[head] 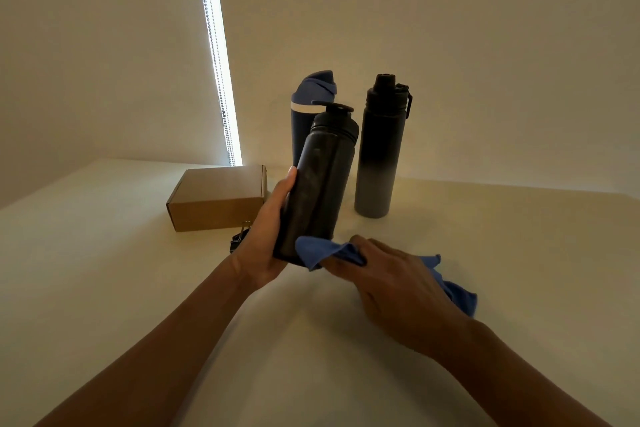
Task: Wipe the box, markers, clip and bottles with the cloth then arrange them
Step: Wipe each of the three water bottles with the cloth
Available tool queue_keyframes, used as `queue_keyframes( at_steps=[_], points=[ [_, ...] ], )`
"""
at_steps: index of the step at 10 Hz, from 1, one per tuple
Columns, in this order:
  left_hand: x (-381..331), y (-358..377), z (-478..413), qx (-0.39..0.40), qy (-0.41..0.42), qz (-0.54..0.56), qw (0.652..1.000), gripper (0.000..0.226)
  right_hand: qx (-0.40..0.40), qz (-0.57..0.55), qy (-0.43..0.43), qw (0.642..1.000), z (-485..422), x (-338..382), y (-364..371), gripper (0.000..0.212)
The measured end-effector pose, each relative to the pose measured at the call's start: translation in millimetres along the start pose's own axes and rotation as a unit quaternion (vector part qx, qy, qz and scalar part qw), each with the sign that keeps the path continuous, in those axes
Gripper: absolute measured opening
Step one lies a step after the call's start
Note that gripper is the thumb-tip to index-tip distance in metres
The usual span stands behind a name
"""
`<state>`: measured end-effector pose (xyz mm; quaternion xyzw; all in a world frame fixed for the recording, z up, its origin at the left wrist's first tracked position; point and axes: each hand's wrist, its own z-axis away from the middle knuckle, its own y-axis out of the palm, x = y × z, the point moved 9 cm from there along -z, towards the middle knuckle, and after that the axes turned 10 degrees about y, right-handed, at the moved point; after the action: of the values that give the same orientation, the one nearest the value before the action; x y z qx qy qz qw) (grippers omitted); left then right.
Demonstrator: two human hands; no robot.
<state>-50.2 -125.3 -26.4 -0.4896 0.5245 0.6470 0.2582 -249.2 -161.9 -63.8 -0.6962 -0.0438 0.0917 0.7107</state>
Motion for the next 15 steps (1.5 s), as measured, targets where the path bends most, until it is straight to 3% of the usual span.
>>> queue_keyframes(
  at_steps=[1, 2, 3, 5, 6, 7, 8, 9, 10, 11, 12, 13, 14, 15],
  points=[
    [1.0, -3.5, -2.7, -0.019, 0.006, -0.009, 1.0, 0.062, 0.141, -0.156, -0.175, 0.962, 64.5, 38.1, -37.7, 0.056],
    [4.5, 1.6, 1.6, 0.01, -0.014, -0.03, 0.999, 0.074, 0.037, -0.111, -0.2, 0.973, 59.2, 39.2, -48.5, 0.054],
    [7.0, 4.1, 6.6, 0.038, -0.026, -0.041, 0.998, 0.073, -0.156, -0.101, -0.278, 0.942, 72.4, 39.2, -81.9, 0.059],
    [19.1, 19.4, 14.0, 0.149, -0.068, -0.048, 0.985, 0.068, -0.229, -0.226, -0.197, 0.926, 54.5, -1.2, -101.3, 0.057],
    [18.3, 23.1, 15.0, 0.151, -0.055, -0.058, 0.985, 0.063, -0.215, -0.222, -0.216, 0.926, 56.4, 3.7, -92.7, 0.056],
    [13.9, 11.2, 10.1, 0.087, -0.02, -0.061, 0.994, 0.063, -0.213, -0.168, -0.287, 0.919, 72.1, 24.8, -87.0, 0.057],
    [12.6, 5.2, 6.0, 0.048, -0.01, -0.04, 0.998, 0.072, -0.122, -0.179, -0.286, 0.934, 68.7, 39.6, -69.2, 0.053],
    [12.7, 1.0, 3.9, 0.015, -0.011, -0.045, 0.999, 0.061, -0.043, -0.204, -0.253, 0.945, 63.4, 39.2, -58.9, 0.05],
    [10.8, 5.9, 6.0, 0.025, -0.01, -0.061, 0.998, 0.056, -0.165, -0.134, -0.314, 0.925, 76.4, 39.7, -77.2, 0.058],
    [10.4, 8.2, 9.4, 0.049, -0.015, -0.087, 0.995, 0.064, -0.239, -0.15, -0.251, 0.926, 67.3, 17.7, -93.3, 0.059],
    [18.7, 11.2, 12.1, 0.098, -0.043, -0.102, 0.989, 0.082, -0.192, -0.291, -0.137, 0.927, 48.1, -13.1, -98.5, 0.046],
    [23.4, 13.4, 11.0, 0.123, -0.047, -0.115, 0.985, 0.083, -0.218, -0.324, -0.077, 0.917, 37.1, -37.4, -99.4, 0.035],
    [22.0, 16.8, 12.7, 0.132, -0.039, -0.125, 0.983, 0.073, -0.234, -0.33, -0.07, 0.912, 35.8, -44.5, -101.5, 0.038],
    [20.3, 16.5, 13.5, 0.129, -0.036, -0.119, 0.984, 0.071, -0.269, -0.289, -0.128, 0.91, 40.1, -35.0, -106.0, 0.039]
  ],
)
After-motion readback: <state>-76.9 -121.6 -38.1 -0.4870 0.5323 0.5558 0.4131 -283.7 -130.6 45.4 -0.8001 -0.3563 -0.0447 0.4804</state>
